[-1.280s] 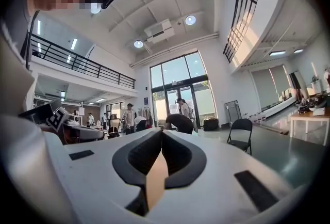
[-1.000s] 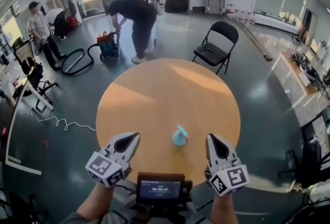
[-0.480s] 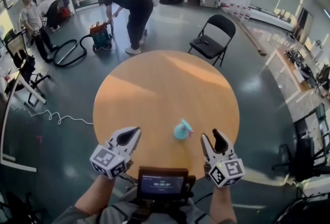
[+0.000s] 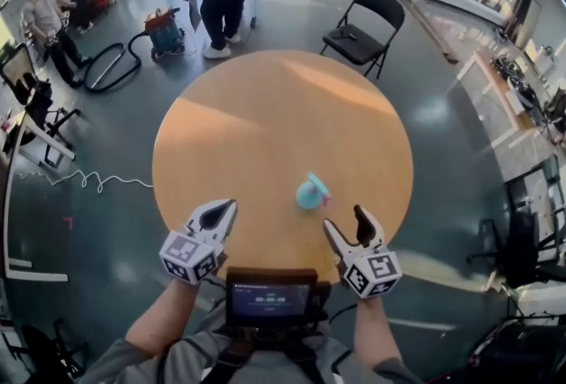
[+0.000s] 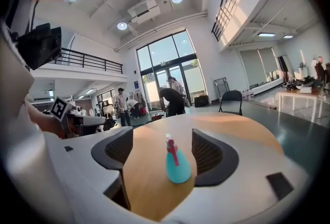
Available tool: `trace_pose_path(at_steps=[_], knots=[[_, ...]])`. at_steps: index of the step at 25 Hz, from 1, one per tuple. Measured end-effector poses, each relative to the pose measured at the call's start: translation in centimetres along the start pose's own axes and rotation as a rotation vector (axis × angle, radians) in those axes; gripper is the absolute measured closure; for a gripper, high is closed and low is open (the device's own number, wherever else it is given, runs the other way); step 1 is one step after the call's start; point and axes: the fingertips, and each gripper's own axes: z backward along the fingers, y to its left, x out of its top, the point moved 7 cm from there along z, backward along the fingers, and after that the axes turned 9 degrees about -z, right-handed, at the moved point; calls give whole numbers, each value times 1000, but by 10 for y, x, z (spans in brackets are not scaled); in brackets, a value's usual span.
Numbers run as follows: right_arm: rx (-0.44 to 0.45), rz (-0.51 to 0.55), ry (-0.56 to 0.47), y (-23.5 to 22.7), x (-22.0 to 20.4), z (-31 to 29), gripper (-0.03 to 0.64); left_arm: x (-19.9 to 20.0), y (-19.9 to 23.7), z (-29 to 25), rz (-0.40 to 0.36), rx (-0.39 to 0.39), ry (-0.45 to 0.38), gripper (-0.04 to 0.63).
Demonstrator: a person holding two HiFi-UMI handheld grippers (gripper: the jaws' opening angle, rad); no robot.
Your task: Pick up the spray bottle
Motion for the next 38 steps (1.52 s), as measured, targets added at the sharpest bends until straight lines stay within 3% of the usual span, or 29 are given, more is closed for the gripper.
trace_pose_path(at_steps=[9,11,17,20,23,30,38], knots=[[-38,-6,142,-17,-58,-23,222,-54,5,-17,39,13,84,592],[-37,-6,146,-20,-65,-29,222,-64,6,-24,64,13,97,537],[-7,-10,194,-25,-90,-48,221,-94,4,-38,78,-5,159,532],[-3,-3,242,-25,-100,-56,196,-107,6,-45,110,-13,176,491],[-14,9,244,-25,-107,-65,196,-116,10,-49,135,-20,176,491],[-10,11,229,-27,-114,-83,160,-128,8,-62,106,-19,209,445],[-53,60,184,-28,-112,-109,161,-128,9,-73,88,-13,235,437]])
